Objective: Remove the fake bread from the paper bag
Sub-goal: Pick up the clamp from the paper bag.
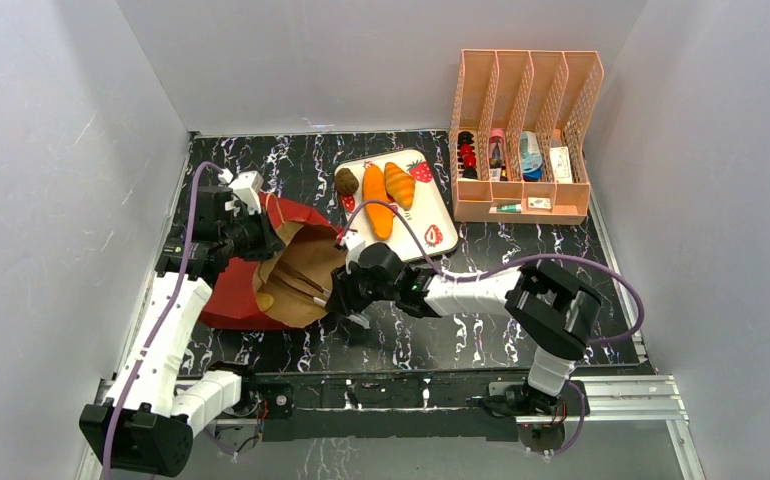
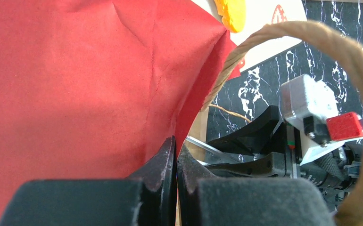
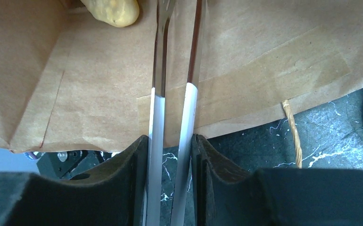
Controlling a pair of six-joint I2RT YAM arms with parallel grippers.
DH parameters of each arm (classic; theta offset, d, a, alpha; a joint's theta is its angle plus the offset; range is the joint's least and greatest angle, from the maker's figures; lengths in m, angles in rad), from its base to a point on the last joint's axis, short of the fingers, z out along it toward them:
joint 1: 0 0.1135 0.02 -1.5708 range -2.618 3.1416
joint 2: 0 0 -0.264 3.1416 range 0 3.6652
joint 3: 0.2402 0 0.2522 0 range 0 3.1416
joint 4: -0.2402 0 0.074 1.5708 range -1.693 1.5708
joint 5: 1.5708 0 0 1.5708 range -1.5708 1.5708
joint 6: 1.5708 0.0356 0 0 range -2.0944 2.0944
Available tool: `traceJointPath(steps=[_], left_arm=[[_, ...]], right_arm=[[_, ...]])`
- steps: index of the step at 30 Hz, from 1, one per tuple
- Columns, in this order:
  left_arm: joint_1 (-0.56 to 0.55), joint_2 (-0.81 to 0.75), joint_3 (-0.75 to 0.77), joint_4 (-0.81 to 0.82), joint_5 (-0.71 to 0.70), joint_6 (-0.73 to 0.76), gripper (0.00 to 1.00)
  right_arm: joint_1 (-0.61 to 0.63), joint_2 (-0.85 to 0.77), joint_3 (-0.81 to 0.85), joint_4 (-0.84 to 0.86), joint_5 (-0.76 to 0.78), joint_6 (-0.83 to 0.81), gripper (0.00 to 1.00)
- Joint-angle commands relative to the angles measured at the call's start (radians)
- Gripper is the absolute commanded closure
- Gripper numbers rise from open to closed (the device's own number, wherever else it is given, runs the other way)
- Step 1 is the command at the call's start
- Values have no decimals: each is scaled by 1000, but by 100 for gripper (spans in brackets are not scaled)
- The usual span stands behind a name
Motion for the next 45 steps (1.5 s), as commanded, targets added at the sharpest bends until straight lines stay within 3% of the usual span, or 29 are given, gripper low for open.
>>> traceJointPath(steps=[1, 15, 27, 45], left_arm=[[1, -39, -21, -32, 50, 0, 100], [2, -62, -52, -17, 81, -18, 100], [1, -144, -76, -4, 25, -103, 100], [1, -110, -80, 56, 67, -178, 100]], right_arm=[[-3, -70, 68, -6, -17, 39, 97], [-14, -67, 136, -90, -16, 122, 100], [-15, -63, 212, -172, 21, 180, 100], [-26, 50, 332, -223, 14, 331, 100]])
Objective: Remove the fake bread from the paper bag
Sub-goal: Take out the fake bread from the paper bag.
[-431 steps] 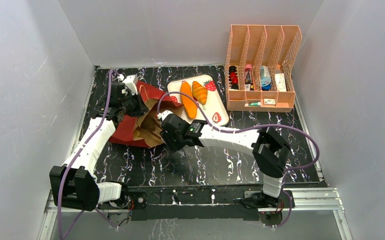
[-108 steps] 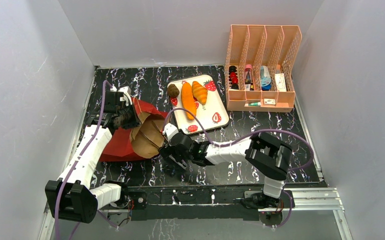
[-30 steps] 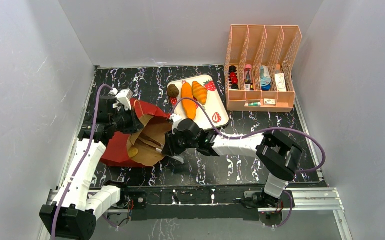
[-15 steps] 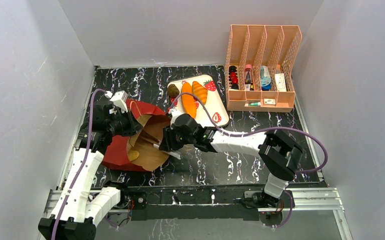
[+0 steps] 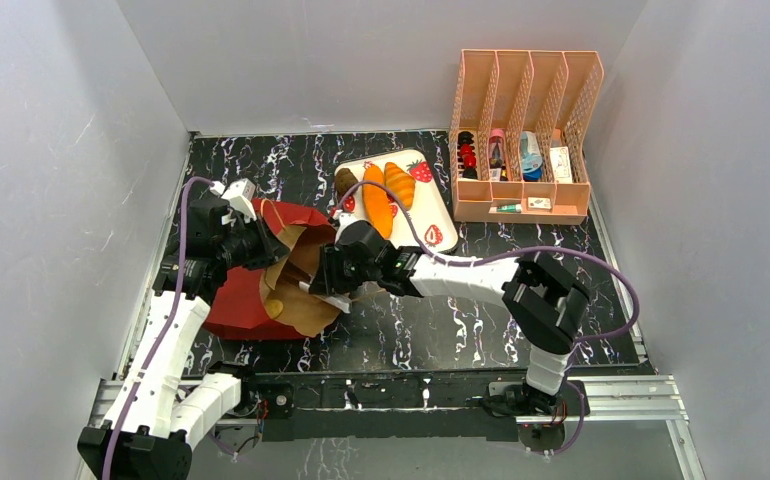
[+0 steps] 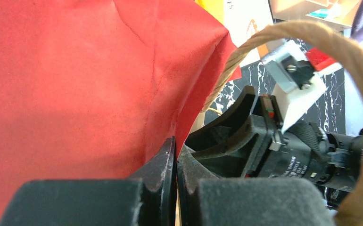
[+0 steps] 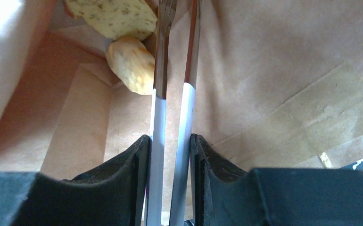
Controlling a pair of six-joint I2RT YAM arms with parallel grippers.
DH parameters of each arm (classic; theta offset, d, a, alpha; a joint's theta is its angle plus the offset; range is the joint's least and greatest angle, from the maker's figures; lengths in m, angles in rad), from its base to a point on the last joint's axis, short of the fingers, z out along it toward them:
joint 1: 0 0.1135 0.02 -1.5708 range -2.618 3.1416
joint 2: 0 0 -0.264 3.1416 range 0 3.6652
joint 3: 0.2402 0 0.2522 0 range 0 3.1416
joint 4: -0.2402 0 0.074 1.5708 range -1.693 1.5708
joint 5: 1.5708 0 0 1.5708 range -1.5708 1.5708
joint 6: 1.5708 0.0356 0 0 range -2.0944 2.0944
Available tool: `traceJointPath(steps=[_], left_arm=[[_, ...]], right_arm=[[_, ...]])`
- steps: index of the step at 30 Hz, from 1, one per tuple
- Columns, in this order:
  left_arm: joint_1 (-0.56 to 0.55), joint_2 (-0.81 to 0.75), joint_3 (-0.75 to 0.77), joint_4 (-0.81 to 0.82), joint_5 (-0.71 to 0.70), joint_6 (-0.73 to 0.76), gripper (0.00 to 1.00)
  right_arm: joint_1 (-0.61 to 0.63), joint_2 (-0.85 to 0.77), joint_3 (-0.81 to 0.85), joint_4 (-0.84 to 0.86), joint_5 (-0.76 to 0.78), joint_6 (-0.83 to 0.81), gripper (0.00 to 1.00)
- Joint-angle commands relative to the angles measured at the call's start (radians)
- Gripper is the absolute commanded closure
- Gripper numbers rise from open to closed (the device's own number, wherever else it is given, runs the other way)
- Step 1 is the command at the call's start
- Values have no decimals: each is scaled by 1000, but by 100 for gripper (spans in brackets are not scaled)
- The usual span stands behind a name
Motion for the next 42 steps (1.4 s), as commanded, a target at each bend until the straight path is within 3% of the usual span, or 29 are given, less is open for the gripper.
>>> traceJointPath(steps=[1, 25, 37, 42], left_arm=[[1, -6, 4, 9, 35, -20, 100], [1, 40, 14, 71, 134, 13, 100], [1, -19, -19, 29, 208, 58, 100], [1, -9, -15, 29, 213, 61, 100]], right_arm=[[-6, 6, 76, 26, 14, 49, 100], [-11, -33, -7, 71, 123, 103, 100], [-96, -89, -277, 461, -47, 457, 100], [-104, -90, -288, 486, -90, 489, 100]])
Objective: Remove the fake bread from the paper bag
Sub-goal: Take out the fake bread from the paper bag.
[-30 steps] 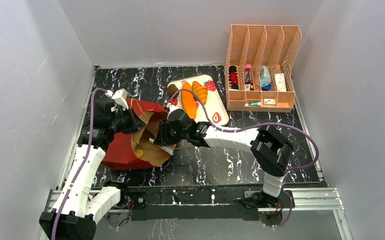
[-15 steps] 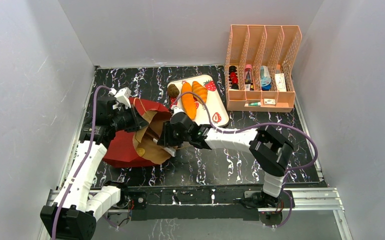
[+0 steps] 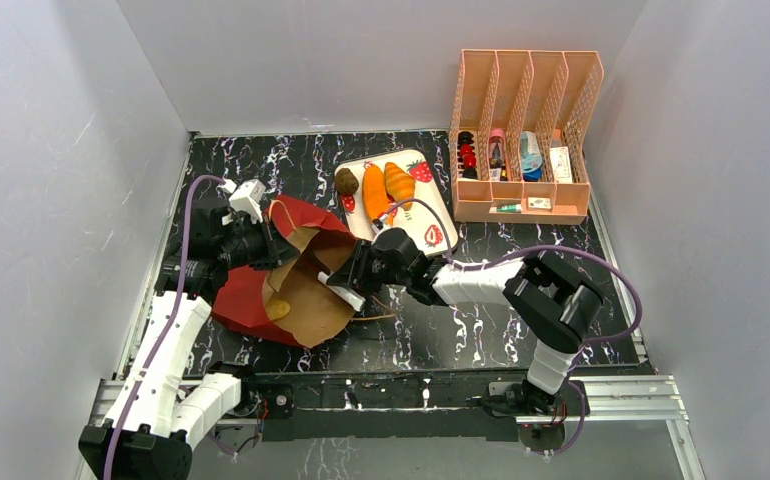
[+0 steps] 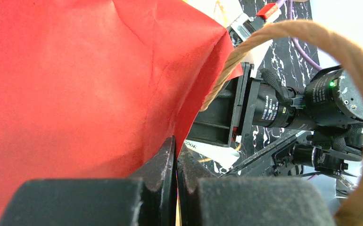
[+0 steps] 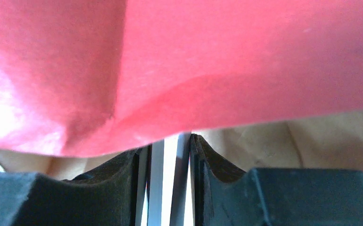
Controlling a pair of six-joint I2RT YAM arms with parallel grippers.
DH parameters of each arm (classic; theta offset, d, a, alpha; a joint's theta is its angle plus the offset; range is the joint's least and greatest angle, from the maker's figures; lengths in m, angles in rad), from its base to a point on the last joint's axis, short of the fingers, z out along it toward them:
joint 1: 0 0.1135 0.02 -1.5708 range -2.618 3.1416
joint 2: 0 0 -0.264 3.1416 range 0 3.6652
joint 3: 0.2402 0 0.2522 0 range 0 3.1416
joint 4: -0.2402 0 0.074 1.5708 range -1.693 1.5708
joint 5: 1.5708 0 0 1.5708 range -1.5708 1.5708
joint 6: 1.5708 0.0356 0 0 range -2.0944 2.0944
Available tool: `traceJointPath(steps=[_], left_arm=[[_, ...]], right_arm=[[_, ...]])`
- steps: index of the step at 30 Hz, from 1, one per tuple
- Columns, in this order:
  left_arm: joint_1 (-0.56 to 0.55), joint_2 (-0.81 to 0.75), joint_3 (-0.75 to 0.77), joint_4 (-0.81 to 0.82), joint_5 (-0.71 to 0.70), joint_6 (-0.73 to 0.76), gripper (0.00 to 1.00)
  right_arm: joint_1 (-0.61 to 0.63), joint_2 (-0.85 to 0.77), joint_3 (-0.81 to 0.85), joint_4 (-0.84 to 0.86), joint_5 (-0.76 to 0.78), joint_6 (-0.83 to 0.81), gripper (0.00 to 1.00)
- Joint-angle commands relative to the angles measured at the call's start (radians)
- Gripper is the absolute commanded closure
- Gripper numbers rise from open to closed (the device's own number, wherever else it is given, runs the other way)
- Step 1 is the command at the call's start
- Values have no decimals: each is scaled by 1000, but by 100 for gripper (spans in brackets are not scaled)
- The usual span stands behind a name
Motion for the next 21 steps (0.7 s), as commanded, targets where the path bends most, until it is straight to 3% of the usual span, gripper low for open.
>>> traceJointPath(steps=[1, 8, 13, 17, 21], left_arm=[[1, -5, 7, -15, 57, 8, 100], [1, 9, 15, -18, 59, 17, 100], [1, 26, 34, -40, 81, 37, 100], [1, 26, 25, -29, 81, 39, 100], [1, 33, 22, -11, 83, 39, 100]], right_arm=[[-3, -51, 0, 157, -55, 88, 100], [-19, -45, -63, 274, -137, 240, 99], [-23, 36, -63, 372, -142, 372, 83], [-25, 6, -66, 248, -141, 334, 77], [-25, -34, -97, 236, -148, 342, 76]])
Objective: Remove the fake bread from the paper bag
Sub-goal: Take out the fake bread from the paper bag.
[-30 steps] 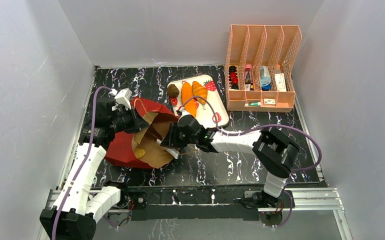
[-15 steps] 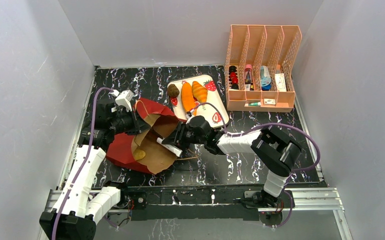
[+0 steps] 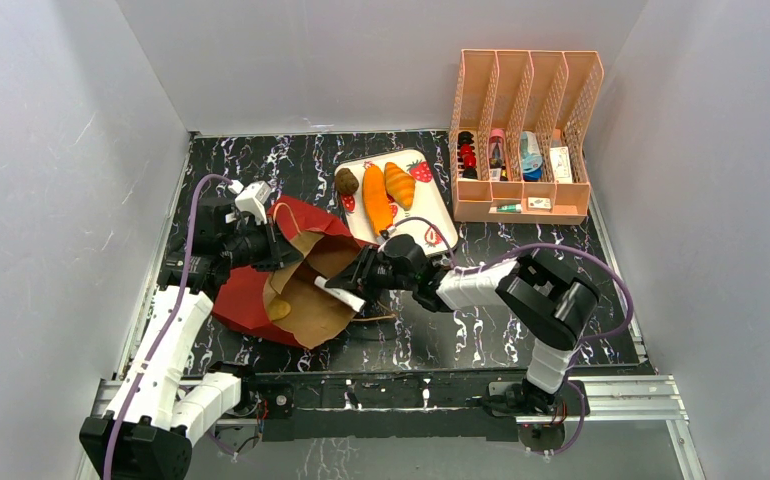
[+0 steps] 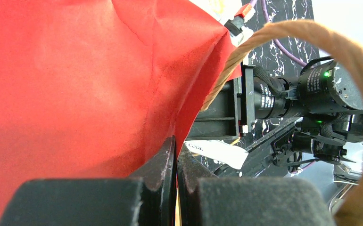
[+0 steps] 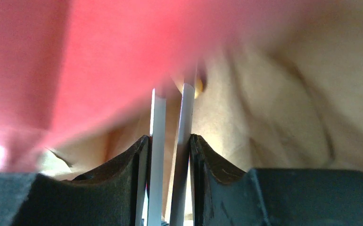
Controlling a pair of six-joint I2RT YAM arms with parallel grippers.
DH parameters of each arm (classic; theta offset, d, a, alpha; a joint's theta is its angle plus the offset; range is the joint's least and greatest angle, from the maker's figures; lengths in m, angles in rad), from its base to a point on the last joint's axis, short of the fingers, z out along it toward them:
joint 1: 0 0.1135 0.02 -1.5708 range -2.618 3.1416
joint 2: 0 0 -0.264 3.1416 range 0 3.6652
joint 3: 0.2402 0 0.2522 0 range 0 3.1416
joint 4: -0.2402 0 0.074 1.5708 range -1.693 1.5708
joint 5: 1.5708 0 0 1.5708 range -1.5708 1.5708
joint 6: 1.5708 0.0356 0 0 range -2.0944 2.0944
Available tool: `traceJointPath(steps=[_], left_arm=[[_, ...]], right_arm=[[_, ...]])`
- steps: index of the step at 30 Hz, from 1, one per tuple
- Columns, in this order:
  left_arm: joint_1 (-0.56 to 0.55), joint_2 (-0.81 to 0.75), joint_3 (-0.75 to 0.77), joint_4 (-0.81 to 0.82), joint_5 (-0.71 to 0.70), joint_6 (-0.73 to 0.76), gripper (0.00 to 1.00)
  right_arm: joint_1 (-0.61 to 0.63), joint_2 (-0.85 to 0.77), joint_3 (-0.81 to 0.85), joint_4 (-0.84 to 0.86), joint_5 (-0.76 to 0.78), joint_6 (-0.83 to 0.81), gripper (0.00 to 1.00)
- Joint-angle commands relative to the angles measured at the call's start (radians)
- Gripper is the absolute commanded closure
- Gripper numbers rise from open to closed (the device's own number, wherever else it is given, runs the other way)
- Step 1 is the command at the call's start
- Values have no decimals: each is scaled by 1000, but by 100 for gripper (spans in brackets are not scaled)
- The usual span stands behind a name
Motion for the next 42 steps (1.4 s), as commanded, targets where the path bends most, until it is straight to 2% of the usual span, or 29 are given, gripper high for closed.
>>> traceJointPath(steps=[1, 8, 22, 30, 42], left_arm=[[1, 8, 22, 10, 35, 5, 100], [1, 16, 22, 26, 46, 2, 100], [1, 27, 24, 26, 69, -2, 100], [1, 33, 17, 32, 77, -5, 100], [1, 59, 14, 26, 90, 15, 100]], right_arm=[[-4, -64, -14, 25, -23, 7, 75], [-3, -38, 3, 19, -32, -1, 66], [-3, 122, 18, 274, -56, 160, 62], [-3, 233, 18, 513, -58, 275, 61], [-3, 301, 117, 508, -93, 286, 60]])
